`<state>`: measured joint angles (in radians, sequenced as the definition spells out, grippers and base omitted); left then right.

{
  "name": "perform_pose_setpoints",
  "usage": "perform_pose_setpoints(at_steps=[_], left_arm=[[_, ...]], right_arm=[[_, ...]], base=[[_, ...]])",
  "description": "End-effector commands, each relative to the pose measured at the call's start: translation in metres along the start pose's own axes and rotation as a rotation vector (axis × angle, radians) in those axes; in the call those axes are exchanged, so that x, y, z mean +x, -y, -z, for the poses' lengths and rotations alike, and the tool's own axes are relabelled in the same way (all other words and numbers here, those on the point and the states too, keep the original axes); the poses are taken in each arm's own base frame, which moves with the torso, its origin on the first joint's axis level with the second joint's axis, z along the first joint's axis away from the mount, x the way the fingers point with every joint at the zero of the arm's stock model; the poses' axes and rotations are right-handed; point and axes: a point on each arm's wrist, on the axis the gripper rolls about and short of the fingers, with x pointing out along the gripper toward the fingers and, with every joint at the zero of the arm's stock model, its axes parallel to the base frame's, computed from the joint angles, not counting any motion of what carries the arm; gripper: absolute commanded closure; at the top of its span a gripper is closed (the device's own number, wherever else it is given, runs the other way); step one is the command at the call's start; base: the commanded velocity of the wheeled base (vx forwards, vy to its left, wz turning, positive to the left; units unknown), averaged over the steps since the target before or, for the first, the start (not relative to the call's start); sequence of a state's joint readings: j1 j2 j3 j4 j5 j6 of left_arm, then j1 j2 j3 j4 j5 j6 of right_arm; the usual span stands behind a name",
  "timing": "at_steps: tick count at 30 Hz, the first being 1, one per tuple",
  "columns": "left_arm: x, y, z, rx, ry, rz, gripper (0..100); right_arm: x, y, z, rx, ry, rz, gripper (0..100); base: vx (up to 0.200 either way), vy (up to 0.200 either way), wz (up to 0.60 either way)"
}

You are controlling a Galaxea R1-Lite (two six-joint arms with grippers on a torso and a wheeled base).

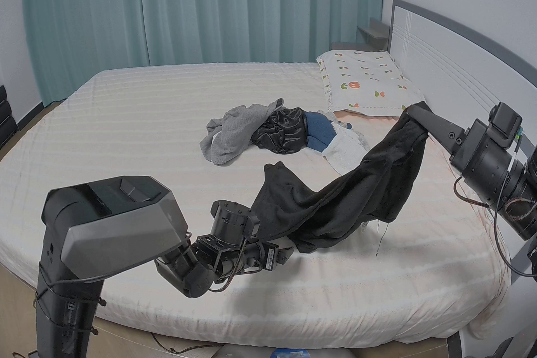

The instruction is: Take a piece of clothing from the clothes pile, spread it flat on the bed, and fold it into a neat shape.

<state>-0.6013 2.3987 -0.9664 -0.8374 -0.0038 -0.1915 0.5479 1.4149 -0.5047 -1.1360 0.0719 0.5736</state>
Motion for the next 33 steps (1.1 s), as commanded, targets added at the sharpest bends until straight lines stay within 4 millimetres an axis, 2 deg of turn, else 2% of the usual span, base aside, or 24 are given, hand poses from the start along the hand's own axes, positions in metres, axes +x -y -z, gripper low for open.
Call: perform_pose_setpoints(at_steps=[1,6,11,12,16,19,22,23,24,27,28,30,31,33], left_arm=[[0.02,-0.004,0.003,-0.004,0.008,-0.012,0],[0.035,-0.014,0.005,-0.005,0.022,-0.042,0],[0.042,-0.034,0.006,0.036,0.032,-0.115,0],[0.042,-0.037,0.004,0.031,0.038,-0.121,100],[0.037,-0.043,0.002,0.02,0.041,-0.143,100],[0.025,-0.044,-0.004,-0.006,0.055,-0.165,100],[-0.008,-0.039,-0.023,-0.082,0.101,-0.158,100],[-0.008,-0.039,-0.023,-0.082,0.101,-0.158,100],[-0.031,-0.034,-0.037,-0.16,0.138,-0.146,100],[-0.054,-0.029,-0.05,-0.232,0.182,-0.136,100],[-0.076,-0.026,-0.06,-0.272,0.225,-0.126,100],[-0.092,-0.024,-0.069,-0.294,0.261,-0.105,100],[-0.117,-0.02,-0.087,-0.323,0.328,-0.067,100],[-0.136,-0.017,-0.103,-0.333,0.393,-0.053,100]], right_arm=[[0.003,-0.001,-0.008,-0.006,0.031,-0.004,100],[0.002,0.0,-0.007,-0.004,0.024,-0.004,100],[0.003,0.005,-0.008,-0.005,0.026,0.013,100],[0.003,0.007,-0.007,-0.004,0.019,0.014,100],[0.006,0.015,-0.005,-0.002,0.004,0.034,100],[0.008,0.023,-0.003,0.0,-0.01,0.056,100],[0.018,0.038,0.008,0.006,-0.059,0.09,100],[0.018,0.038,0.008,0.006,-0.059,0.09,100],[0.027,0.049,0.02,0.013,-0.095,0.118,100],[0.036,0.056,0.027,0.007,-0.103,0.141,100],[0.041,0.057,0.017,-0.008,-0.056,0.126,100],[0.045,0.058,0.007,-0.017,-0.019,0.122,100],[0.051,0.057,-0.012,-0.035,0.049,0.111,100],[0.058,0.056,-0.032,-0.054,0.125,0.105,100]], base=[[0.0,0.0,0.0],[0.0,0.0,0.0],[0.0,0.0,0.0],[0.0,0.0,0.0],[0.0,0.0,0.0],[0.0,0.0,0.0],[0.0,0.0,0.0],[0.0,0.0,0.0],[0.0,0.0,0.0],[0.0,0.0,0.0],[0.0,0.0,0.0],[0.0,0.0,0.0],[0.0,0.0,0.0],[0.0,0.0,0.0]])
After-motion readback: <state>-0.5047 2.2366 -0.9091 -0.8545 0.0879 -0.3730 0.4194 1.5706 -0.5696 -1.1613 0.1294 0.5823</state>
